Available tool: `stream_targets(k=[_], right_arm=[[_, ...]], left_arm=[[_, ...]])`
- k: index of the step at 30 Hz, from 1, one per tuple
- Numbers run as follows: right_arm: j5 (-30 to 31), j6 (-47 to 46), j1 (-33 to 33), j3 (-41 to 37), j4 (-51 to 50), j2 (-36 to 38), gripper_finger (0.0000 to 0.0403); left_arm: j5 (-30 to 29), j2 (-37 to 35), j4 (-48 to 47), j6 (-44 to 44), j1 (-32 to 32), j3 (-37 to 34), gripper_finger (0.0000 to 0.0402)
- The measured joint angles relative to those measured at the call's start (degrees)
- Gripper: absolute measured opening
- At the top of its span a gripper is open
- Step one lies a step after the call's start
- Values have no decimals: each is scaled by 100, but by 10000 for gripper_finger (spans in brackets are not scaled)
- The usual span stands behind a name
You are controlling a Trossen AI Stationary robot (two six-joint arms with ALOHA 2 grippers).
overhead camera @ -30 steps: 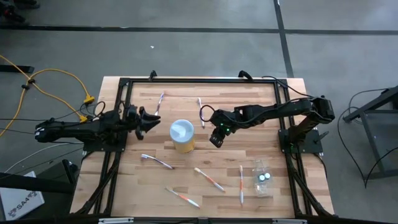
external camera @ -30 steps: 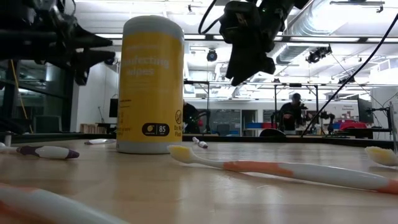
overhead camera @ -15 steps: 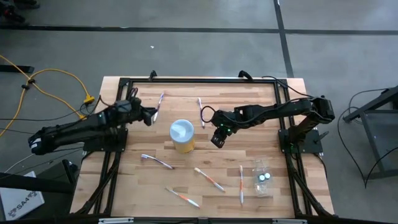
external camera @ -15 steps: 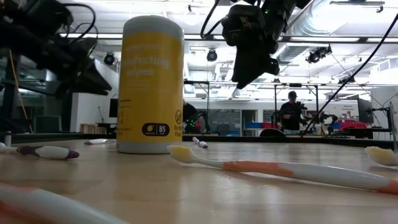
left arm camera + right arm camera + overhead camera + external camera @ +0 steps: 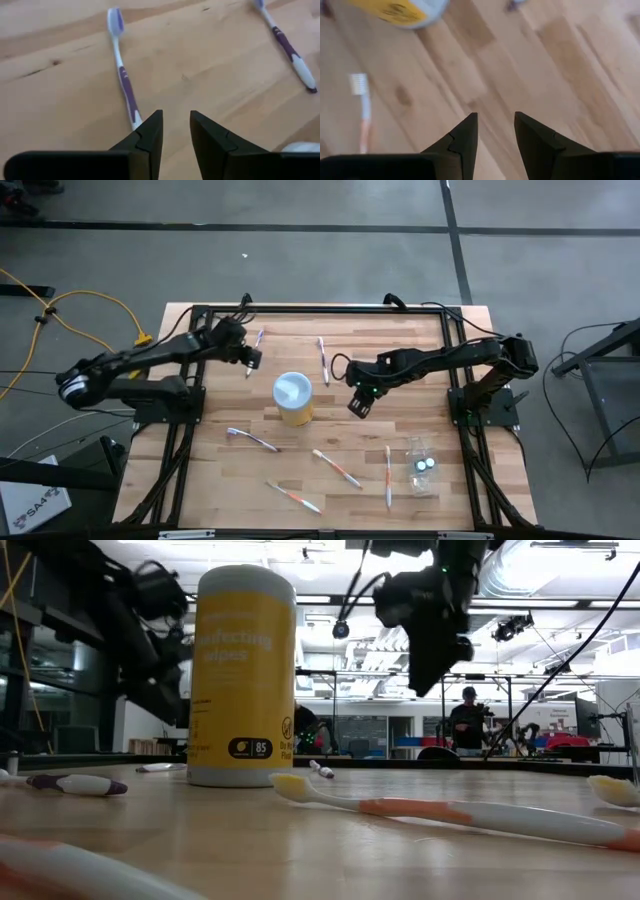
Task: Pick & Place toothbrushing station
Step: Put the top left purple toothbrush in the bottom section of the transparent organizer
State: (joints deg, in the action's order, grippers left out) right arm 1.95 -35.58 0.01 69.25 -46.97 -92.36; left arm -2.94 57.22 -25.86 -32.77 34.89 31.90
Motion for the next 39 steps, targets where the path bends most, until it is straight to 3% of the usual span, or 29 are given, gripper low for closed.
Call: stream_targets(k=[8,25,29,39], right_arm=[[241,-74,-1,0,-345,0,120],[-19,55,-2,0,-349,0,120],[-88,116,0,0,-349,0,120],[-89,109,-1,0,-361,0,120]], left_arm=[[44,875,93,-12,401,35,93],[34,938,533,-22,691,37,93],[262,954,533,34,811,34,93],[286,1415,996,194,819,29,93]])
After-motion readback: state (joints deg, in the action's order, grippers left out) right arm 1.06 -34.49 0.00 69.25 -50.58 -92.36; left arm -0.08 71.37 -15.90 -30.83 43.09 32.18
